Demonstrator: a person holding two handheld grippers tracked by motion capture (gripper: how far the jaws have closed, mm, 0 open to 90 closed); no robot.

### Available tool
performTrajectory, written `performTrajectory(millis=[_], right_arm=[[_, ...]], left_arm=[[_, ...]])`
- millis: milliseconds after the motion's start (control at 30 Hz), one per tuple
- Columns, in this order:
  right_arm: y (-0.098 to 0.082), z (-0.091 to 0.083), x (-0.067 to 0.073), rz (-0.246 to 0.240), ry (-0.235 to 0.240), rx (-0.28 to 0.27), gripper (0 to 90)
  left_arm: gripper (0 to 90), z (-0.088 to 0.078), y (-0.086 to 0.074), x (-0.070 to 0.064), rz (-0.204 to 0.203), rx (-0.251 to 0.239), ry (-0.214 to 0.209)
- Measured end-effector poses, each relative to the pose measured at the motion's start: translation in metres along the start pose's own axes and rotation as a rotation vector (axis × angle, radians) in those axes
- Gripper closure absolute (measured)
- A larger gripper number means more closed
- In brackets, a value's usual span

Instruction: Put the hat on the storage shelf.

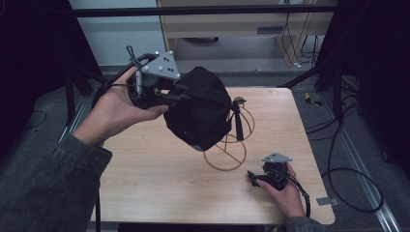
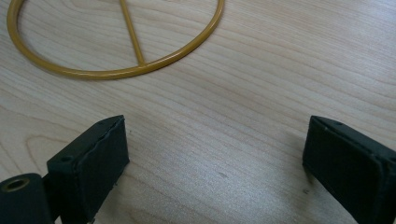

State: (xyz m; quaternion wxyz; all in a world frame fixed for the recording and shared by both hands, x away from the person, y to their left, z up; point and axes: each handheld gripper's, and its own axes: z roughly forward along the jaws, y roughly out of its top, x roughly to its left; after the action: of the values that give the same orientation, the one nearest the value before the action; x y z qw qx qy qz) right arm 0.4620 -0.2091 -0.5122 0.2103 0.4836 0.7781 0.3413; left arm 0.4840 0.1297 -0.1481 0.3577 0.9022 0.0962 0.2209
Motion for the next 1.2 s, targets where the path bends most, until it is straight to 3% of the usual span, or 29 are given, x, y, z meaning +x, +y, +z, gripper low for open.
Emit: performTrajectory(millis=[400,967,1200], right_arm=[[0.0,0.0,0.0,-0.002,-0.002,0.0,7.0],[0.0,0.0,0.0,0.0,0.0,-0.001,7.0],[0.0,0.0,0.0,-0.002,-0.001,0.0,6.9]], left_arm=[[73.7,0.024,0.024,0.014,-0.001,-0.004,-0.01],[73.7,0.061,0.049,0.011,0.015,0.034,-0.02],[73.7,0.069,0.054,0.01,0.012,0.036,-0.023]])
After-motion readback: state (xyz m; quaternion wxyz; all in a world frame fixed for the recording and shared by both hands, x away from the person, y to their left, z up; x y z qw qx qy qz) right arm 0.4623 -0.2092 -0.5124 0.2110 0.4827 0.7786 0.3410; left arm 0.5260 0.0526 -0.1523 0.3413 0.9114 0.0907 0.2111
